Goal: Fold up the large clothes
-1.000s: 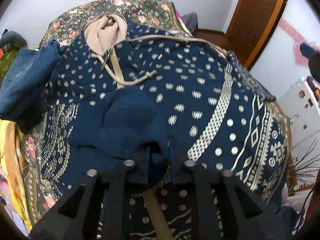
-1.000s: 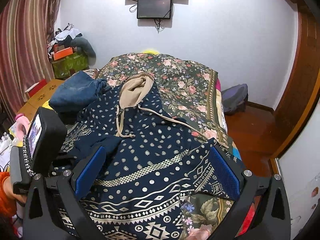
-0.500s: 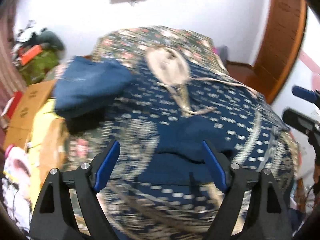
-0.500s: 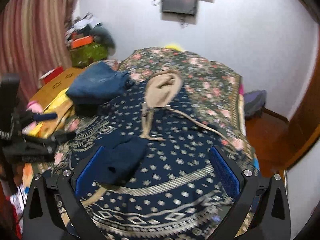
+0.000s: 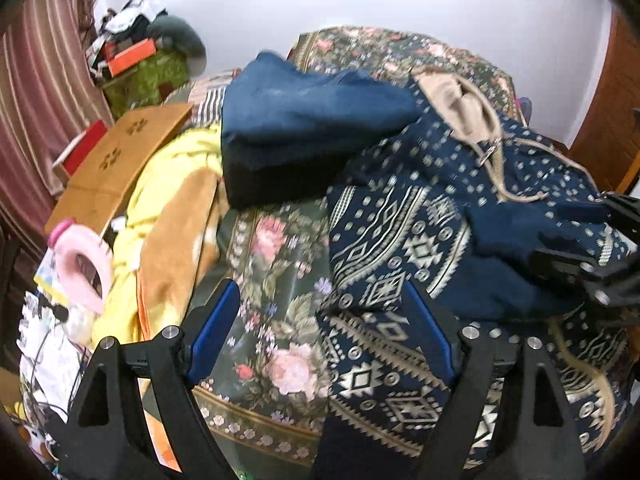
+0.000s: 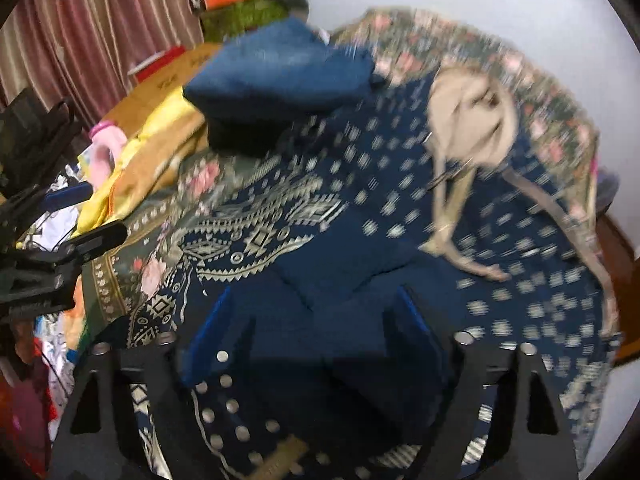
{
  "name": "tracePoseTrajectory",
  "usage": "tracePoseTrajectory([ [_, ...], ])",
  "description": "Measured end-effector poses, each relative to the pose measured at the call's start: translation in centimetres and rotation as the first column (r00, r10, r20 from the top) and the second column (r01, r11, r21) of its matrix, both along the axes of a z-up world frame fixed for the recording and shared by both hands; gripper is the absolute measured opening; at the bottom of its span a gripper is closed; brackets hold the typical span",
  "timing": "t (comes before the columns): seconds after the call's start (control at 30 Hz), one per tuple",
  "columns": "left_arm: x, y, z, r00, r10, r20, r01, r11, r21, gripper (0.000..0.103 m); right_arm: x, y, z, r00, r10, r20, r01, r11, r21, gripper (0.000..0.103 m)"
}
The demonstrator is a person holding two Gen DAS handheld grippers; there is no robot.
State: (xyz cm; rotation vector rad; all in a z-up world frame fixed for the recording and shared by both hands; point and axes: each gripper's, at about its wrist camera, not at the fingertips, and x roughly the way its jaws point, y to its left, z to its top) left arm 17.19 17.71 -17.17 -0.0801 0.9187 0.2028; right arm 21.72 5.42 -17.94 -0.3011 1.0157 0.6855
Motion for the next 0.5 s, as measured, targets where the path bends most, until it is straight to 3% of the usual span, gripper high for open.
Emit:
tracePoseTrajectory([
  [0.13,0.1,0.2,-2.3,0.999,0.001,-0.039,0.000,1.000,0.005,0.082,1.9,0.6,-2.7,0.991,-0.029,-0.128,0.029,1.000,-0.005,0.048],
  [0.17,0.3,0.3,-3.1,0.998,-0.002,-0.057,0.001,1.000,-0.003,0.082,2.2,0.7,-3.0,0.990,-0.038,-0.139,0.037,0.999,-0.008,0.046],
  [0.33,1.6,0.3,-6.1,0.992,-0.016,-0.124,0.013,1.000,-0.025,0.082,3.4,-0.2,-2.7,0.987,-0.096,-0.132,0.103,0.993,0.052,0.018],
  [0.5,3.3,0.1,-8.2,0.983,-0.033,-0.183,0.019,0.997,-0.077,0.082,4.6,-1.2,-2.9,0.979,-0.120,-0.165,0.138,0.985,0.107,0.008],
])
